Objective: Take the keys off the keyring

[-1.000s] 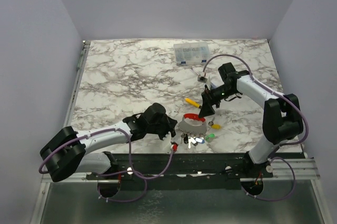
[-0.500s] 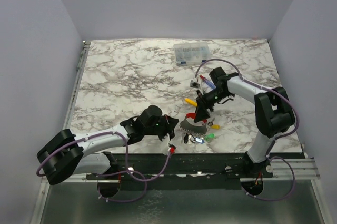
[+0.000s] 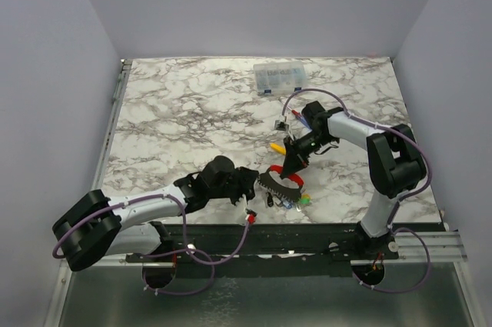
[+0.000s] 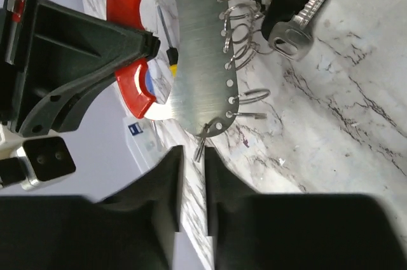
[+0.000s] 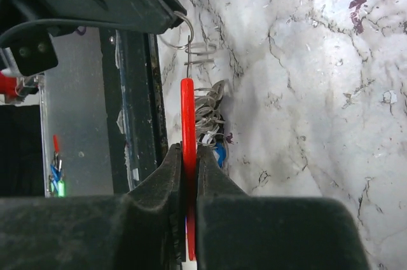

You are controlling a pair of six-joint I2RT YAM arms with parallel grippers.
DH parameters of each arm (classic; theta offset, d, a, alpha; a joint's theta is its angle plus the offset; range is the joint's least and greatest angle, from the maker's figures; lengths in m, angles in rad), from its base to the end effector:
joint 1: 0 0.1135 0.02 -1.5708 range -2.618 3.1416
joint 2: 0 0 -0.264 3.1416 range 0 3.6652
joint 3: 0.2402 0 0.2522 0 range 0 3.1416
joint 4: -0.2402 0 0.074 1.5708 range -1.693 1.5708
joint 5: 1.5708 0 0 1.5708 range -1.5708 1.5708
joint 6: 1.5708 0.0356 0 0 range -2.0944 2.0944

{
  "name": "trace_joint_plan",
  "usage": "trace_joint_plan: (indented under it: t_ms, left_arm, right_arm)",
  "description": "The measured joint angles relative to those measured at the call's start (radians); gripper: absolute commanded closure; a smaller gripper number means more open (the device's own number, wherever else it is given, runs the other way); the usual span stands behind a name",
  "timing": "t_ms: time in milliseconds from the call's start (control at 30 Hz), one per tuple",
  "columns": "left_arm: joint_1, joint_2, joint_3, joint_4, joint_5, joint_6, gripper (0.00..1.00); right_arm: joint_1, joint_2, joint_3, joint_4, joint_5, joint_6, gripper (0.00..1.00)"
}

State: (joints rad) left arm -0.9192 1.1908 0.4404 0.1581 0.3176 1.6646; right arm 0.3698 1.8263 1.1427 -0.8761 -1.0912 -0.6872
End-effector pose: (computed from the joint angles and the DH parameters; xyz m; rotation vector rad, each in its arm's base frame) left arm 0.1316 -0.1909 0.1753 2.0914 0.4105 0.0950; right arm 0.2828 0.1435 0.1703 -1.2915 2.1949 1.5243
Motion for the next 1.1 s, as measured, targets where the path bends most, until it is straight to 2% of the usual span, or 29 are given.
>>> trace_joint_plan:
  t_ms: [133,267,400,667,800,900,1100]
  left_arm:
    - [-0.006,-0.041,0.006,-0.005,-0.037,-0.062,0.26]
    - [-0.008,-0.106,0.064,-0.073,-0.109,-0.204,0.15]
    - [-0.007,-0.168,0.188,-0.188,-0.182,-0.425,0.05]
    - [0.017,-0.216,0.338,-0.341,-0.338,-0.927,0.02]
    - [0.076,-0.254,0.349,-0.37,-0.327,-1.173,0.02]
    - [0.123,-0.326,0.316,-0.362,-0.278,-1.277,0.06]
    - [0.127,-0.397,0.209,-0.298,-0.182,-1.378,0.13]
  right_arm:
    - [0.006,-0.025,0.019,0.007,0.022,0.064,0.99]
    - [0.003,-0.125,0.032,0.015,0.058,0.131,0.99]
    - [0.003,-0.217,0.098,0.011,0.088,0.187,0.99]
    - [0.003,-0.309,0.236,0.001,0.155,0.294,0.99]
    - [0.003,-0.348,0.292,-0.008,0.175,0.332,0.99]
    - [0.003,-0.372,0.338,-0.022,0.184,0.348,0.99]
    - [0.003,-0.381,0.439,-0.092,0.187,0.328,0.99]
